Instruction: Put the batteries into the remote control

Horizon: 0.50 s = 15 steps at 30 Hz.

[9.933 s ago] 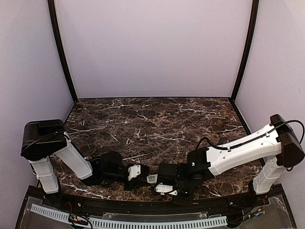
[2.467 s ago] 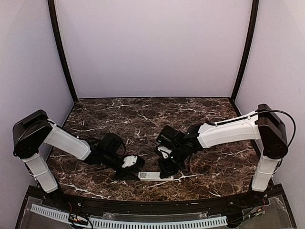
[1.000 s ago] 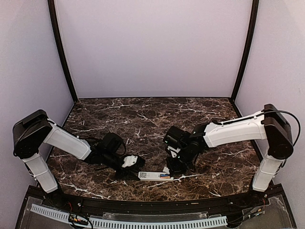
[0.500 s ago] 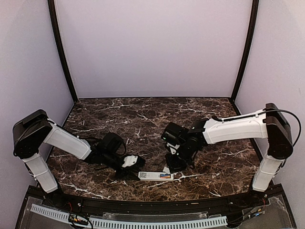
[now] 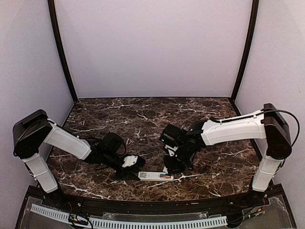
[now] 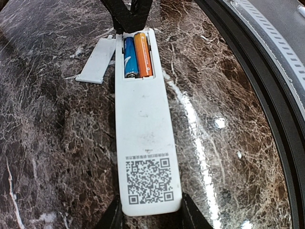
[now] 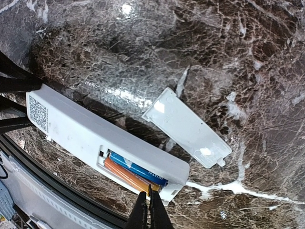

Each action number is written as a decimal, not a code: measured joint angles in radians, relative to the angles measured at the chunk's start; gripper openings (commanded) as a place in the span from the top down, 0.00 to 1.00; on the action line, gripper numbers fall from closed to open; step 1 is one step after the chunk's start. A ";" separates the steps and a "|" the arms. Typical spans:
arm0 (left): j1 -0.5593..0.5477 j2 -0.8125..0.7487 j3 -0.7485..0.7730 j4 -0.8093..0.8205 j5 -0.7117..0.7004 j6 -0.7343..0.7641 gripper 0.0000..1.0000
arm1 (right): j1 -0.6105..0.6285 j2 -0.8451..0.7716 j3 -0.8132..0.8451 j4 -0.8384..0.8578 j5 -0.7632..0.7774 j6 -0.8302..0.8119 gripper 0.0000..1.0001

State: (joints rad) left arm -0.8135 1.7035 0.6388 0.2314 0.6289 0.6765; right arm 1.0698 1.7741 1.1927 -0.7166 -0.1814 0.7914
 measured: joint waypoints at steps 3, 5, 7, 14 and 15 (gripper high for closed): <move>0.000 0.000 0.000 0.000 0.000 0.000 1.00 | 0.003 0.010 -0.005 0.008 -0.003 0.005 0.98; 0.000 0.000 0.000 0.000 0.000 0.000 1.00 | 0.004 0.011 -0.013 0.014 -0.006 0.007 0.98; 0.000 0.000 0.000 0.000 0.000 0.000 1.00 | 0.004 0.014 -0.016 0.015 -0.008 0.008 0.99; 0.000 0.000 0.000 0.001 0.003 0.001 1.00 | 0.005 0.023 -0.019 0.021 -0.008 0.012 1.00; 0.000 0.000 0.000 0.001 0.003 0.001 1.00 | 0.005 0.023 -0.019 0.022 -0.008 0.012 1.00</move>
State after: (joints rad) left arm -0.8135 1.7035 0.6392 0.2325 0.6323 0.6773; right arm 1.0744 1.7973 1.1736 -0.6945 -0.1890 0.8036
